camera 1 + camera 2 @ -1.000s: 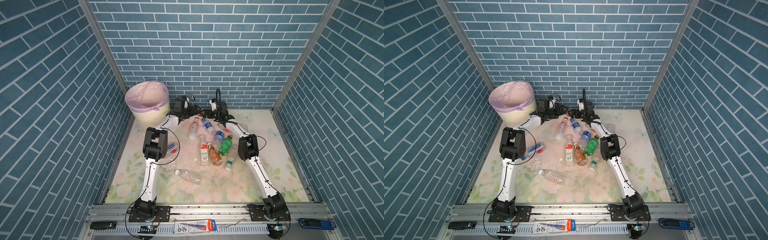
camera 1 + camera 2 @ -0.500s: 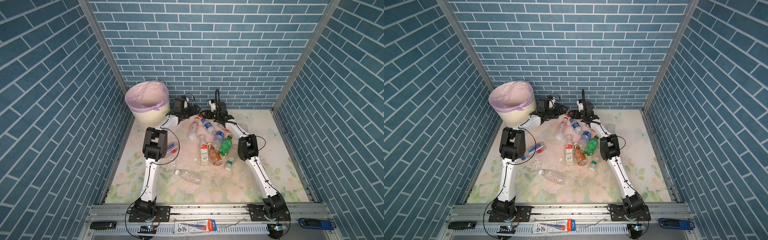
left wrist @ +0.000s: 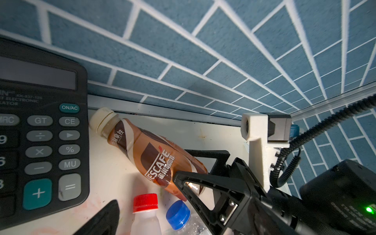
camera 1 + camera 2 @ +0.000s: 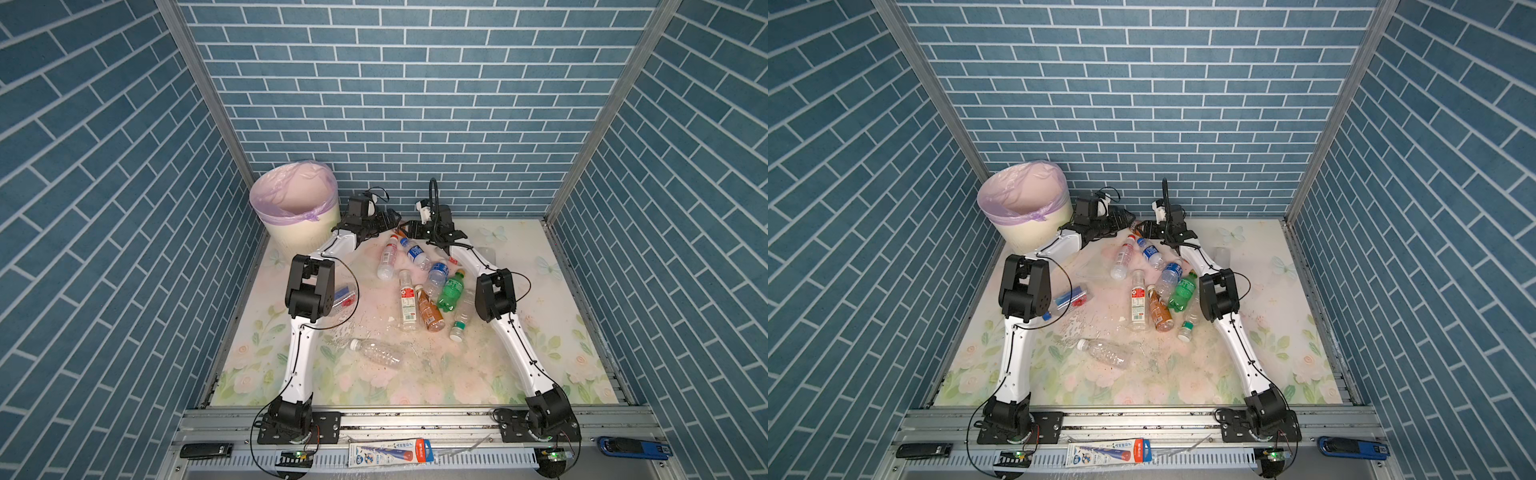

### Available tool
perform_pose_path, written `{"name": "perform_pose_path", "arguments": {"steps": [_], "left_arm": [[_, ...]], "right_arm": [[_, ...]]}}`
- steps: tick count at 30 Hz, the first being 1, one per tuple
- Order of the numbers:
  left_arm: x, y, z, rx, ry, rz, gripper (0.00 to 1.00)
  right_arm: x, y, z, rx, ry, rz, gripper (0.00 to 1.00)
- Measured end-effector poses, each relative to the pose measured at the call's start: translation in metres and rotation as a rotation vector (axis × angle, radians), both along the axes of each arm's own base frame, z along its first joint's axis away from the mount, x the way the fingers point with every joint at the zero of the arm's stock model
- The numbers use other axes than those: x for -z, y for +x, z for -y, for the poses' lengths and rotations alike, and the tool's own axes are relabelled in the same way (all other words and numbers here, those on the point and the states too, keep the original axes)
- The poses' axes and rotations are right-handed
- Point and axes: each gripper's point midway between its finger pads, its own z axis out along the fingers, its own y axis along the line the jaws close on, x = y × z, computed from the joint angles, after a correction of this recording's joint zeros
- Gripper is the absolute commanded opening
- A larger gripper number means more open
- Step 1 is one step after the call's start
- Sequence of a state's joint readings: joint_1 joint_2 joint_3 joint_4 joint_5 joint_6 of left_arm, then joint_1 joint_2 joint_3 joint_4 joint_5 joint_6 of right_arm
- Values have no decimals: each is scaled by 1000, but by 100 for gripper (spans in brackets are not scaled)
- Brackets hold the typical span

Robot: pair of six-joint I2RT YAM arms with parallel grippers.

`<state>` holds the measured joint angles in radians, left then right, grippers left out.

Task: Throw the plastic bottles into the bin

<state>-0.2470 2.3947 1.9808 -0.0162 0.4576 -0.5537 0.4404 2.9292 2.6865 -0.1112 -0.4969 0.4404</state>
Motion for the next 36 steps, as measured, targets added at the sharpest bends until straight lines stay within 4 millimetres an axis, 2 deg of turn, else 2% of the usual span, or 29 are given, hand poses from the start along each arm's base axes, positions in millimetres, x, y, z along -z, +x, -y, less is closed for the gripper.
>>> {"name": "perform_pose_path", "arguments": {"steps": [11,32,36], "left_arm": [[-1,0,0,0,-1,4,99],[1,0,1,-1,-18,-6,99],[0,-1,1,-1,-26,-11,99]], "right_arm": [[8,-8,-4,-12,-16,-36,71],[9,-9,-7,-15,-16,-38,47],[9,-9,-6,-15,-17,-39,45]]}}
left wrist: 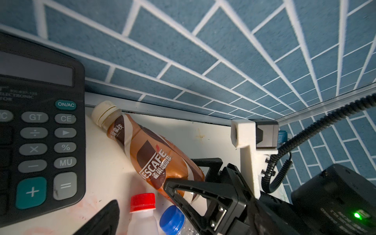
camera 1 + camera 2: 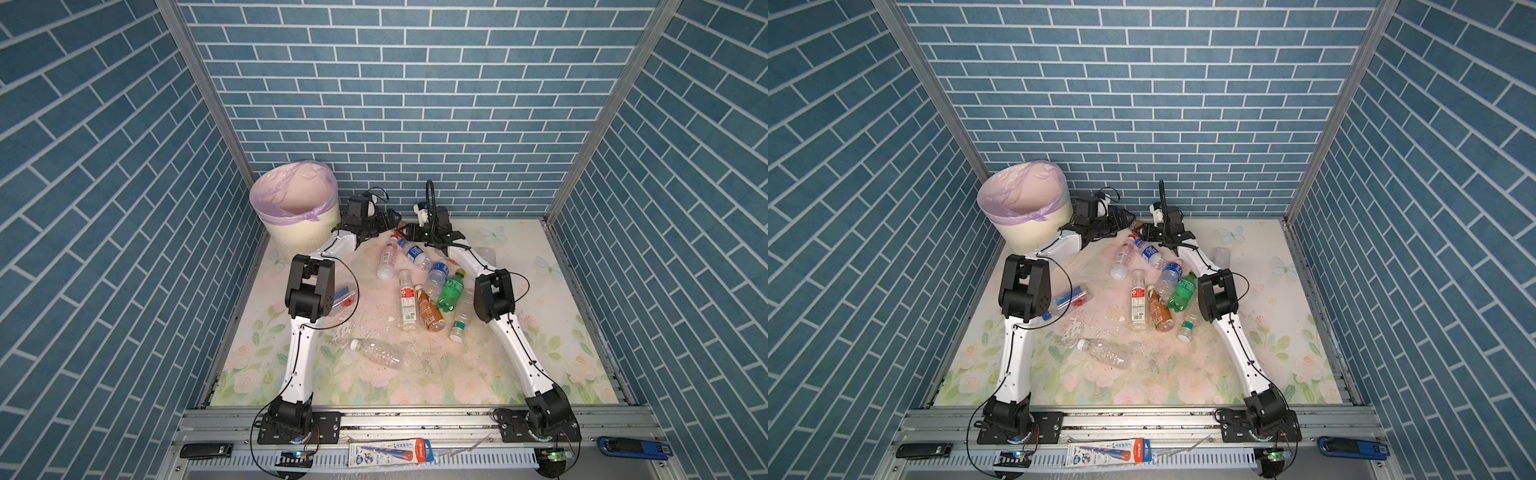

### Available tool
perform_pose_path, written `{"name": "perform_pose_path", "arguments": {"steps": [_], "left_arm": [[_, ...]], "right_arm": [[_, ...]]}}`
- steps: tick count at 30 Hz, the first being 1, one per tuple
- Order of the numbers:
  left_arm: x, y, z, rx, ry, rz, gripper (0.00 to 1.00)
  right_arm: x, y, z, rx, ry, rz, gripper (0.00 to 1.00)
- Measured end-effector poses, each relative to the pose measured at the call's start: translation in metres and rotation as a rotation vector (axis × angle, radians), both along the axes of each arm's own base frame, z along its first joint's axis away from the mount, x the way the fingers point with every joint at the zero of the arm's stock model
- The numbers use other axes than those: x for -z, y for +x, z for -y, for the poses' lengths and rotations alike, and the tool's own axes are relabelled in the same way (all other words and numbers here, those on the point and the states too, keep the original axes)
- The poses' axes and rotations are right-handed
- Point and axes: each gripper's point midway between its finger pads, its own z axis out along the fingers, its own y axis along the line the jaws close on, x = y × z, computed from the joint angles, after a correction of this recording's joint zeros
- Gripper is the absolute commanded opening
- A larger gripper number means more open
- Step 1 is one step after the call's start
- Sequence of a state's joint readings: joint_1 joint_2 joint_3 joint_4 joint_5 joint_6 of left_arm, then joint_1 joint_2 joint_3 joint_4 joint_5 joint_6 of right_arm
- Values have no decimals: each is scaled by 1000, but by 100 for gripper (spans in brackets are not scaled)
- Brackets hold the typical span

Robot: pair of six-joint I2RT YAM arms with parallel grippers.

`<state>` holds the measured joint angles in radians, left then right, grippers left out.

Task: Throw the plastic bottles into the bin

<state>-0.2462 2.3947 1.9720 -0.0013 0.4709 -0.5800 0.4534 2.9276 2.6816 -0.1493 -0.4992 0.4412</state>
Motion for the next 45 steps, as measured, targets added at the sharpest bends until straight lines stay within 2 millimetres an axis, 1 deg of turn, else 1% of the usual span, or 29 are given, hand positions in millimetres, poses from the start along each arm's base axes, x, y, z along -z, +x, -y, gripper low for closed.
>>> {"name": "perform_pose_path", "arguments": {"steps": [4,7,9,18,25,29,32,35,37,41,42,45], "left_arm": [[0,0,0,-3,-10,-7,99],[0,0,1,-5,-17,-13,99],[-1,0,1,-7,-22,-14,99],[-5,0,4,-8,-57,-22,99],[-6,-2,9,-14,-86,-45,99],[-12,-4,13,-38,-136,-75,99],[-22,-7,15,-69,-206,-104,99],[-34,-10,24,-89,-274,-129,99],[-41,-14,33,-92,-312,-148,99],[-55,-28,64,-75,-387,-192,99],[-59,-33,74,-67,-406,-199,99],[-68,-53,92,-56,-446,-231,99]], "right_arm": [[-2,-2,1,0,-1,-7,39],[-5,-3,4,4,-1,-17,37],[-10,-3,5,7,3,-11,32],[-33,-4,14,20,18,-11,27],[-54,-15,30,33,14,-26,25],[-72,-31,44,45,8,-31,25],[-88,-45,55,55,8,-23,25],[-105,-62,66,64,9,-10,25],[-115,-74,73,70,10,-2,25],[-135,-101,87,82,11,16,25],[-139,-107,90,85,10,24,25],[-152,-123,99,91,10,44,25]]}}
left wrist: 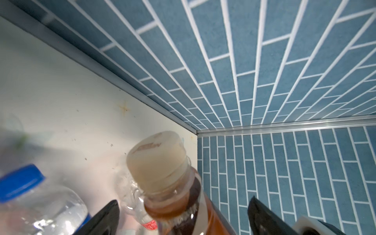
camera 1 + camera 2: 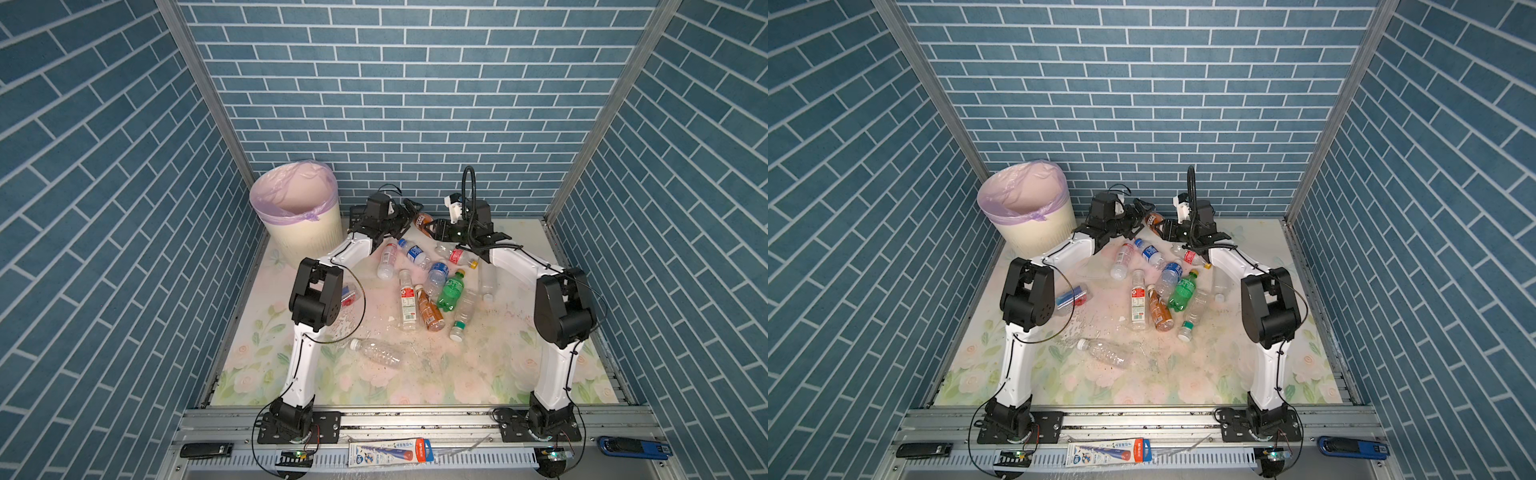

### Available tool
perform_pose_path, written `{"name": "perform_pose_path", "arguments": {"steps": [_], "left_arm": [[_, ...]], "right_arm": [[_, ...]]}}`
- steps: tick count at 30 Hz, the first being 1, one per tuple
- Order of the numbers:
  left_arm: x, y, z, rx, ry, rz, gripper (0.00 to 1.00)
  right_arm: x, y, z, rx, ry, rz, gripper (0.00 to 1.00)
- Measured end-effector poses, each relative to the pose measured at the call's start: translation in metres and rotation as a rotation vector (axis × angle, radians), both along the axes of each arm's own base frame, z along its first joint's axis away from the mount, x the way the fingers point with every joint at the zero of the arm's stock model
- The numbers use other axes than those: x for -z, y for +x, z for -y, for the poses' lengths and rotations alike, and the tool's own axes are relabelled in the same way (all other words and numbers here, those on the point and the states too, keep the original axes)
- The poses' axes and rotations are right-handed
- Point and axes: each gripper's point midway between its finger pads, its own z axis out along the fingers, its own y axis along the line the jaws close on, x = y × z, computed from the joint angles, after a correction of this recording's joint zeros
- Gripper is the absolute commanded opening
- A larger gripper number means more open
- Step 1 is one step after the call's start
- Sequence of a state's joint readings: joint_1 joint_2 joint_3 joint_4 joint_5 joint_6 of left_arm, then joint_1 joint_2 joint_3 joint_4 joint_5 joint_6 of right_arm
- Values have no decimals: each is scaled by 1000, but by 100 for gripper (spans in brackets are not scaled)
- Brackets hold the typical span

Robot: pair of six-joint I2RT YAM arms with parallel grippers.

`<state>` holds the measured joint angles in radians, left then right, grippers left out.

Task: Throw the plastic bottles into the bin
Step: 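Lift the brown bottle with the right gripper while the left gripper grasps its cap end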

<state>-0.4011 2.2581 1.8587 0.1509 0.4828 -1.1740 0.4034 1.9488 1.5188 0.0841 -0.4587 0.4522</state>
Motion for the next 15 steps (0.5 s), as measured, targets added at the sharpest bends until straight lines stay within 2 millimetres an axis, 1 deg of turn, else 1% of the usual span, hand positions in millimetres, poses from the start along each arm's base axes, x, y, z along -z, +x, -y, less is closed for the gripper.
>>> {"name": "perform_pose_path", "arguments": {"steps": [3,4,6,9,13,15], "left_arm": [[-8,-19,10,0,-26,-24,99],[-10,-23,11,-2,-31,-28,98],[-18,-30,10,-19,-45,-28,90],[-27,-35,4,-42,-57,-21,83],[-36,-36,0,-63,-66,-7,83],[-36,-36,1,-67,-67,-3,81]], "right_arm": [[-11,-13,8,9,-3,23,24],[-14,-17,10,12,-4,28,24],[-20,-23,14,18,-5,41,25],[-25,-32,19,25,-4,54,24],[-28,-41,24,29,-3,62,24],[-27,-46,26,29,-3,61,24]]}}
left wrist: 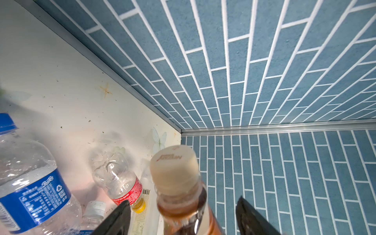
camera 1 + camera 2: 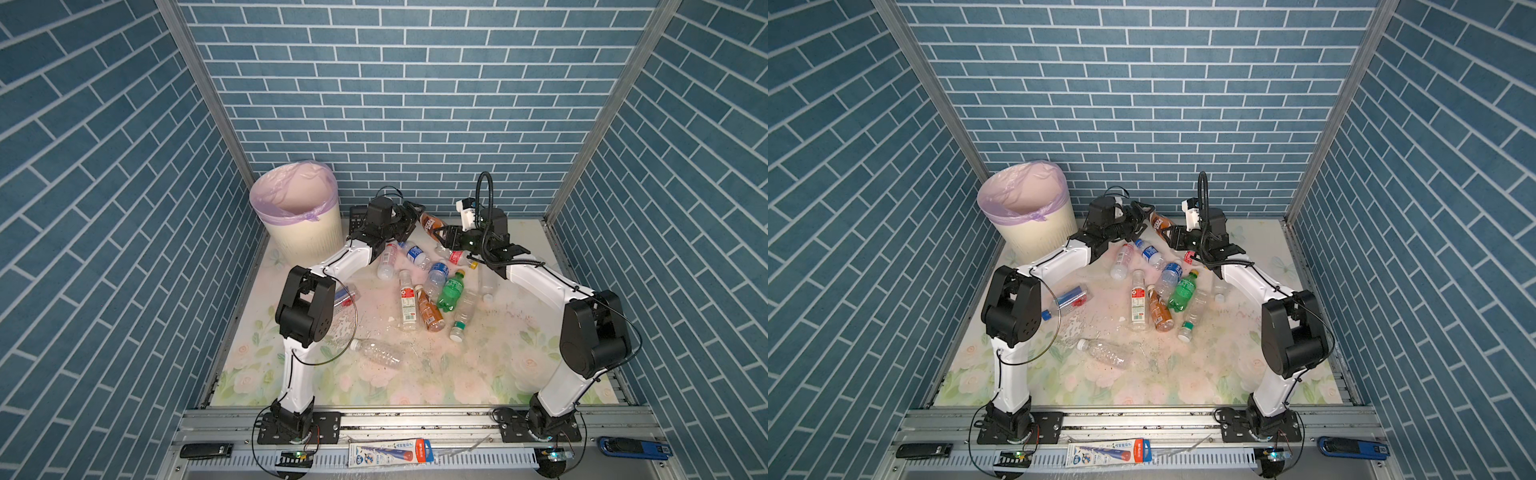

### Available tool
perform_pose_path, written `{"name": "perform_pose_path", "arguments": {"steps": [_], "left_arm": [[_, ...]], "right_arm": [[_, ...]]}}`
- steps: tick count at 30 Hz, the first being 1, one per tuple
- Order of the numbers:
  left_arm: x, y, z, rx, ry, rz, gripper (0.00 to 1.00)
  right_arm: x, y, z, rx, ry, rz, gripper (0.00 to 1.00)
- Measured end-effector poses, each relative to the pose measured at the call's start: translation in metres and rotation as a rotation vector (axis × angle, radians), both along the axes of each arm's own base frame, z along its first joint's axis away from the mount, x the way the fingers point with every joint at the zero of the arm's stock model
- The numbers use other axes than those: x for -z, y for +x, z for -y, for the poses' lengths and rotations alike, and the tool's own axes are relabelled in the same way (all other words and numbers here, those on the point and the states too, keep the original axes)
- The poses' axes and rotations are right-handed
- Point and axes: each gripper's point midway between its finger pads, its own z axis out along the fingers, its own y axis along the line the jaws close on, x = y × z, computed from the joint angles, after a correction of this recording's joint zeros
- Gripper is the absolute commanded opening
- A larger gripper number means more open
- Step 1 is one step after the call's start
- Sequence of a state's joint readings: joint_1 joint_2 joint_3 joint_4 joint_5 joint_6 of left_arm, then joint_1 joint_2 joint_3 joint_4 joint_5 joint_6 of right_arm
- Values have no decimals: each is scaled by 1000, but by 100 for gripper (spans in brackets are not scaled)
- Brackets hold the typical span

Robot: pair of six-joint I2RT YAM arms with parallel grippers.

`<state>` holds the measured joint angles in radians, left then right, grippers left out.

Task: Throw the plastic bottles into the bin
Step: 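Lift the brown bottle with the right gripper while the left gripper grasps its cap end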

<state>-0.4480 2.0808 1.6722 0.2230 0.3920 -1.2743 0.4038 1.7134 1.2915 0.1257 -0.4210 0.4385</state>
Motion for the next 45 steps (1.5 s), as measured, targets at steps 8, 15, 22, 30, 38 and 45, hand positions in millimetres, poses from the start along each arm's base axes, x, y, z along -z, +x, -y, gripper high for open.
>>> {"name": "perform_pose_path", "arguments": {"steps": [8,15,22,30,38,45], "left_arm": [[-2,-7,12,16,8,7,61],[-5,-6,14,14,13,17,47],[-13,-5,16,9,-10,14,31],[-17,-12,28,36,-2,28,44],[-19,-16,34,44,39,75,59],[-20,-15,35,33,31,72,40]], "right_arm": [[-7,-6,2,-2,10,21,23],[-5,-9,0,-17,18,21,22],[-5,-14,1,-20,33,32,23],[-7,-22,7,1,43,22,23],[-14,-32,4,-20,54,26,23],[-13,-40,-3,-56,58,17,23]]}}
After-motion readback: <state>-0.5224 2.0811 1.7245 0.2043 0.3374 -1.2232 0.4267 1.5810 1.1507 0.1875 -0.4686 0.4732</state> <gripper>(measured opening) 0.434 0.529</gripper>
